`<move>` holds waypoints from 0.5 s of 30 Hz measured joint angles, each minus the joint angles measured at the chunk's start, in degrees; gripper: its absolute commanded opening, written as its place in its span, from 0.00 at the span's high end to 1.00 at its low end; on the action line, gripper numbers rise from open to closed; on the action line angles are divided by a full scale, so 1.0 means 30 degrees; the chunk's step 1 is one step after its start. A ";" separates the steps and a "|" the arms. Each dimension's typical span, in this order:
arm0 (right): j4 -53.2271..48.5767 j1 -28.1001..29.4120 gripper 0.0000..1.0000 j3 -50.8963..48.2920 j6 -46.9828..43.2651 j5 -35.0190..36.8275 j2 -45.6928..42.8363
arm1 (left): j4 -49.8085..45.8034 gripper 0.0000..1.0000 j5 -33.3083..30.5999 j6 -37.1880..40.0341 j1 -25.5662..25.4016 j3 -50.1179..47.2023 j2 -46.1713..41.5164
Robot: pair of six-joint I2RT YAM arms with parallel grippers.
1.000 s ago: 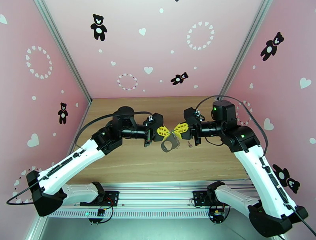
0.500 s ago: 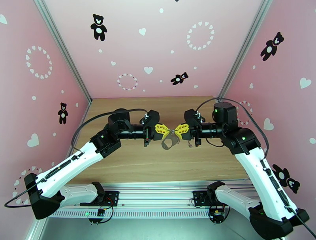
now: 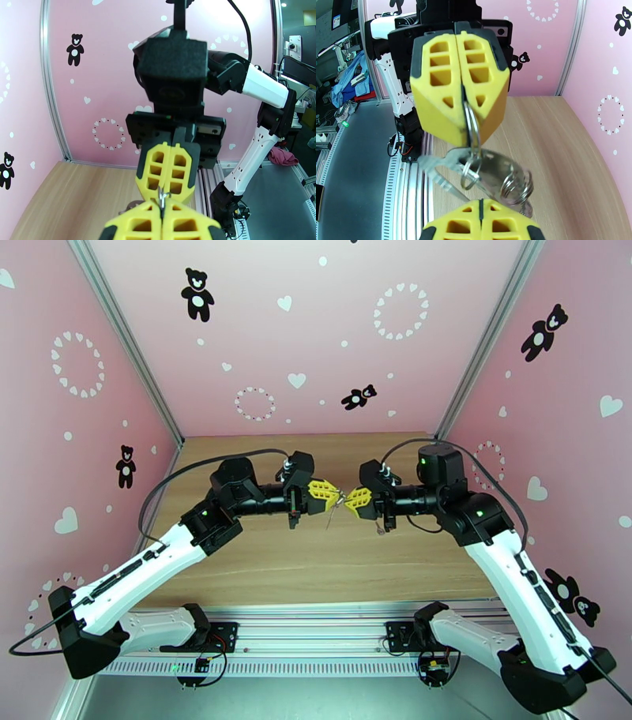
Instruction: Remove the keys from the keyring
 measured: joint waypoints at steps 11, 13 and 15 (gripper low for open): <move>0.0138 0.0000 0.74 0.0262 0.0663 0.0656 -0.0291 | 0.0015 1.00 -0.0481 0.0036 0.0000 -0.0066 0.0000; 0.0160 0.0000 0.68 0.0452 0.0656 0.0437 -0.0328 | 0.0015 1.00 -0.0495 0.0036 0.0000 -0.0066 0.0000; 0.0138 0.0000 0.66 0.0605 0.0670 0.0226 -0.0379 | 0.0015 1.00 -0.0503 0.0036 0.0000 -0.0066 0.0000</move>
